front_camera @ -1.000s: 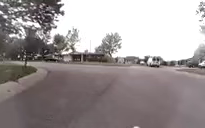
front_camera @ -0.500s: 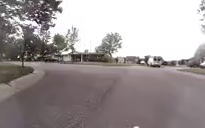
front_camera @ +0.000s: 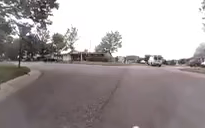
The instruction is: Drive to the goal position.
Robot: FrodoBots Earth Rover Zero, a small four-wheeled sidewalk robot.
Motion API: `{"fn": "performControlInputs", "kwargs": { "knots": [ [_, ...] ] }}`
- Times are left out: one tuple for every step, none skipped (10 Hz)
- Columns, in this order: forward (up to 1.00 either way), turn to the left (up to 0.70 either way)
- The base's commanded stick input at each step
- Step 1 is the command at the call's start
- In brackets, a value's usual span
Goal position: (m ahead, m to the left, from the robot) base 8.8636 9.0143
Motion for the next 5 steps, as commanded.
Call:
{"fn": "performControlInputs", "kwargs": {
  "knots": [
    [0.7,0.0],
    [0.7,0.0],
    [0.7,0.0],
    [0.7,0.0],
    [0.7,0.03]
  ]
}}
